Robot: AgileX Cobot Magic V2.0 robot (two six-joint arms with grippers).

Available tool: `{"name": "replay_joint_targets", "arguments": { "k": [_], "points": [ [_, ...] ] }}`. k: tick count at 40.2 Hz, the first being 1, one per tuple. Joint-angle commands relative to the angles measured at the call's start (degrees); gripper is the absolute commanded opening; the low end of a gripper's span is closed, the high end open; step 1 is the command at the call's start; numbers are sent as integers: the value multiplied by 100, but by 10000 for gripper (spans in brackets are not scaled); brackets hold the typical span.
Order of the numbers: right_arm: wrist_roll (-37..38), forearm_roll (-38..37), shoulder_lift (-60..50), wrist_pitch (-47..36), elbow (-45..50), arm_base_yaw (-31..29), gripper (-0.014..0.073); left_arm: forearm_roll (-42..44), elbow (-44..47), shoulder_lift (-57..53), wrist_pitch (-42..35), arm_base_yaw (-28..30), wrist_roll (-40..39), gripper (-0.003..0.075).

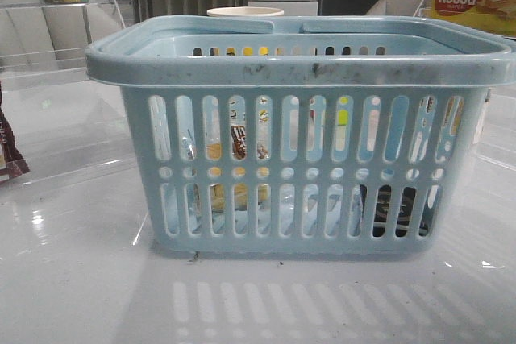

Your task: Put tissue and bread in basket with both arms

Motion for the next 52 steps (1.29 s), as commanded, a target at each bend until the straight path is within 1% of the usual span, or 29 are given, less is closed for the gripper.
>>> {"name": "replay_joint_targets", "arguments": {
  "k": [1, 36, 39, 42, 49, 52],
  "points": [
    [-56, -72, -5, -371, -153, -35, 57, -51, 35, -99, -520, -63, -10, 92],
    [-56, -72, -5, -371, -153, -35, 57, -51, 35, -90, -520, -63, -10, 92],
    [-61, -137, -129, -486, -44, -60, 57, -51, 35, -90, -520, -63, -10, 92],
    [-61, -177, -358, -995, 232, -393, 57, -51, 35, -90, -520, -63, -10, 92],
    [-61, -154, -1377, -3015, 1424, -1577, 57, -51, 35, -90, -520, -63, -10, 92],
    [-61, 0, -1913, -3835, 2043, -2027, 57, -51, 35, -90, -520, -63, -10, 92]
  ]
}}
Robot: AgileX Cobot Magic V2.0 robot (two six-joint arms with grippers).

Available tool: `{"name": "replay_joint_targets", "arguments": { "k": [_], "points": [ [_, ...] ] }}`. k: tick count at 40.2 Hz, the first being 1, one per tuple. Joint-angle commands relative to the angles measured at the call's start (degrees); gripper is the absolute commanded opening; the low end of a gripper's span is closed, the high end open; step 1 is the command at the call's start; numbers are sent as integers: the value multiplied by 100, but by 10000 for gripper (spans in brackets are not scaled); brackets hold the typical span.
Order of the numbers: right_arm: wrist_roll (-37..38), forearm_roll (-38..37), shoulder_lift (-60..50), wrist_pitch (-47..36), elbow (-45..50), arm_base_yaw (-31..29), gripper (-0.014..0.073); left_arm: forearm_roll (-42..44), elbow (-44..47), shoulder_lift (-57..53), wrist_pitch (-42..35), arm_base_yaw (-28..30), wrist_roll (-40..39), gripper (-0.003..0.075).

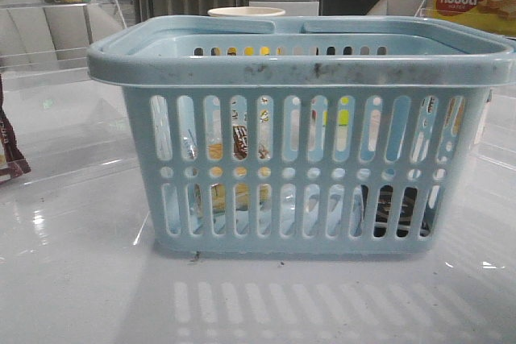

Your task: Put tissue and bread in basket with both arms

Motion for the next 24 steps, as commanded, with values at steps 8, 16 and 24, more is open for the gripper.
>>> {"name": "replay_joint_targets", "arguments": {
  "k": [8, 16, 24],
  "points": [
    [-52, 85, -1546, -2729, 1789, -1112, 57, -39, 35, -90, -520, -35, -10, 92],
    [-52, 85, -2030, -3251, 2655, -1156, 57, -39, 35, -90, -520, -35, -10, 92],
    [-52, 85, -2023, -3280, 2903, -1156, 57, -39, 35, -90, -520, -35, -10, 92]
  ]
}}
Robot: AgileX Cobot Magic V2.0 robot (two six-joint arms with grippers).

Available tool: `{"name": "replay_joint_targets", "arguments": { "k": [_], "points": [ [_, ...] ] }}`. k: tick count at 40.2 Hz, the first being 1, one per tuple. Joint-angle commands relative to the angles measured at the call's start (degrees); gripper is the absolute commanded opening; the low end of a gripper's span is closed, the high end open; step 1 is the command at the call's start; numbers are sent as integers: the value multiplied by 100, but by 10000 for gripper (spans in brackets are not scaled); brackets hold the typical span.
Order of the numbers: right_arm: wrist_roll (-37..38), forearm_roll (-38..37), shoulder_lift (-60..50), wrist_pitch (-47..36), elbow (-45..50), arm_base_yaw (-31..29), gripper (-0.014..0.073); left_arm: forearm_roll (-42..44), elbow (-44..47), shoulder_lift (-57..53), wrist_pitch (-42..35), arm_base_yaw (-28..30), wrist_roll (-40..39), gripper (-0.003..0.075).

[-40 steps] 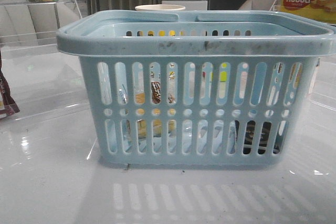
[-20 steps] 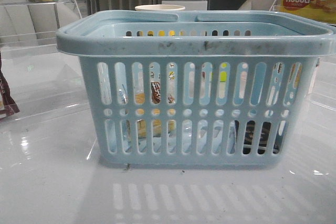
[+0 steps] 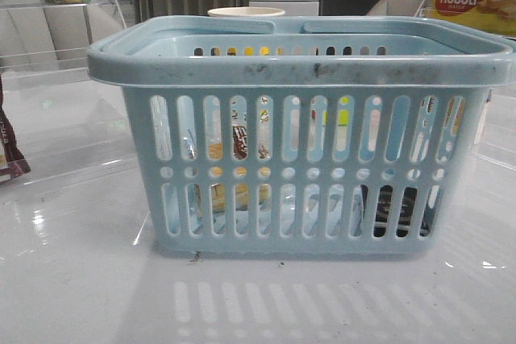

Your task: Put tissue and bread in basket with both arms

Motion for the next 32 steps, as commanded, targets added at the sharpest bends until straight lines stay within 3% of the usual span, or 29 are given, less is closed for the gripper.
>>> {"name": "replay_joint_targets", "arguments": {
  "k": [1, 32],
  "points": [
    [-52, 0, -109, -564, -24, -39, 57, -39, 35, -90, -513, -35, -10, 92],
    [-52, 0, -109, -563, -24, 98, 57, -39, 35, -90, -513, -35, -10, 92]
  ]
}}
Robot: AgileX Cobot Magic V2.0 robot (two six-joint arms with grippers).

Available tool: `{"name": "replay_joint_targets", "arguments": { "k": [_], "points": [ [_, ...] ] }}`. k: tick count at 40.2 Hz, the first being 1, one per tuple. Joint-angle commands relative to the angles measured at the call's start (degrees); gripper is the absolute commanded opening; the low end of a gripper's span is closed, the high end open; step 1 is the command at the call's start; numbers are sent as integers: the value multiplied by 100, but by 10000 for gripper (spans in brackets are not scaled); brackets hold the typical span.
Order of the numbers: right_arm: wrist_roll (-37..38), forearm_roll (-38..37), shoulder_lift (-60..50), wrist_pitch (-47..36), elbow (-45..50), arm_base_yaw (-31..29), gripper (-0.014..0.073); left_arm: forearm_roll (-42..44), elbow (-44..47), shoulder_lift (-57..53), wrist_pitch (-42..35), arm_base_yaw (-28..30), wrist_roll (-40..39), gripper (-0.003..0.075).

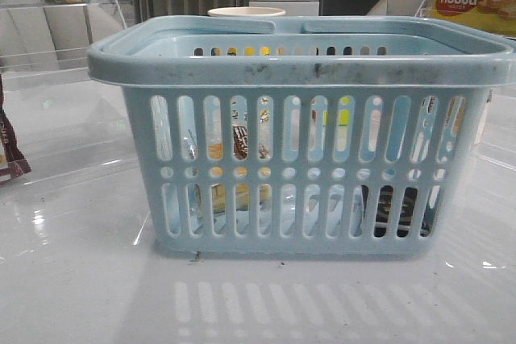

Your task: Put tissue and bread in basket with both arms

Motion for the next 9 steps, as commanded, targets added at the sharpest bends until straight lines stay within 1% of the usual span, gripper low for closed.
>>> {"name": "replay_joint_targets", "arguments": {
  "k": [1, 9],
  "points": [
    [-52, 0, -109, -543, -32, 7, 57, -39, 35, -90, -513, -35, -10, 92],
    [-52, 0, -109, -543, -32, 7, 57, -39, 35, -90, -513, -35, -10, 92]
  ]
}}
